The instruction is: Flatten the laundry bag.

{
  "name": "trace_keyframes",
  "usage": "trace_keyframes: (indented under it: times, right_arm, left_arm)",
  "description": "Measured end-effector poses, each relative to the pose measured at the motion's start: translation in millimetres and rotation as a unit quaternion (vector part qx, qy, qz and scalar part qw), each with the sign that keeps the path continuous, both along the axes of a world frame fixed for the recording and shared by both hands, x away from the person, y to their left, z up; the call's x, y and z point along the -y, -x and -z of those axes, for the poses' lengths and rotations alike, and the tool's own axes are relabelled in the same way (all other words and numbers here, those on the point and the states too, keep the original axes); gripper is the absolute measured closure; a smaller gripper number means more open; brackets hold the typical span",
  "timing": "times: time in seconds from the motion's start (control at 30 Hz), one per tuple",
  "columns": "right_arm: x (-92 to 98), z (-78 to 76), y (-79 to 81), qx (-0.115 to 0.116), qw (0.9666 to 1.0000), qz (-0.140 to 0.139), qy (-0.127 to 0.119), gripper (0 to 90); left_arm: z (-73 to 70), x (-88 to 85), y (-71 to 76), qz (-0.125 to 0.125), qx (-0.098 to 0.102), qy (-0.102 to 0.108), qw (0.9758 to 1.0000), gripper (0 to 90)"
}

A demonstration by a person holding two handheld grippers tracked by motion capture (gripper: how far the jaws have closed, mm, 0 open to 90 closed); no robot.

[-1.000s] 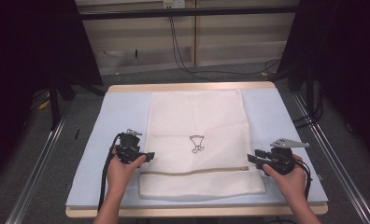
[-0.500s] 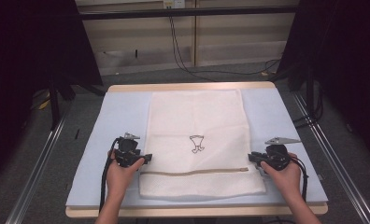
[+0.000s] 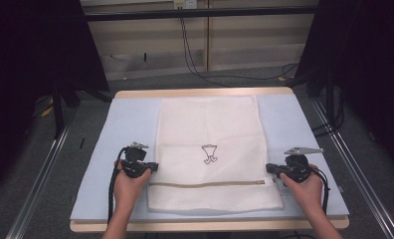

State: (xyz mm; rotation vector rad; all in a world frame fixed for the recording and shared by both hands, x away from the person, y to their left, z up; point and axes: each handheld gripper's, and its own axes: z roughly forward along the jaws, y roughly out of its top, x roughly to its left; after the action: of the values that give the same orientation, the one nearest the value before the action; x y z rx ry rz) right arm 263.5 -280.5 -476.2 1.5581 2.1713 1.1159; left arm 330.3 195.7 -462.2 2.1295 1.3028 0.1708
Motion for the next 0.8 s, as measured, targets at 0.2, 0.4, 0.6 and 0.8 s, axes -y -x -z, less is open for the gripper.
trace_keyframes:
  times: [0.2,0.4,0.6,0.8]
  right_arm:
    - [0.3,-3.2,5.7,-0.012,0.9997,-0.011,-0.016,88.6]
    - [1.1,-4.4,8.4,-0.008,0.9995,-0.015,-0.025,88.6]
    - [-8.3,-2.6,6.5,-0.004,0.9993,-0.031,-0.020,88.1]
    - [-10.4,-1.5,6.0,-0.003,0.9992,-0.035,-0.019,87.9]
  left_arm:
    - [-2.3,-8.1,2.8,-0.002,-0.002,0.011,0.9999,86.5]
    - [-0.7,-16.6,4.6,-0.012,-0.001,0.018,0.9998,86.6]
    - [0.6,-25.1,2.9,-0.015,0.003,0.016,0.9998,86.4]
    - [0.5,-24.7,2.2,-0.014,0.005,0.010,0.9998,86.2]
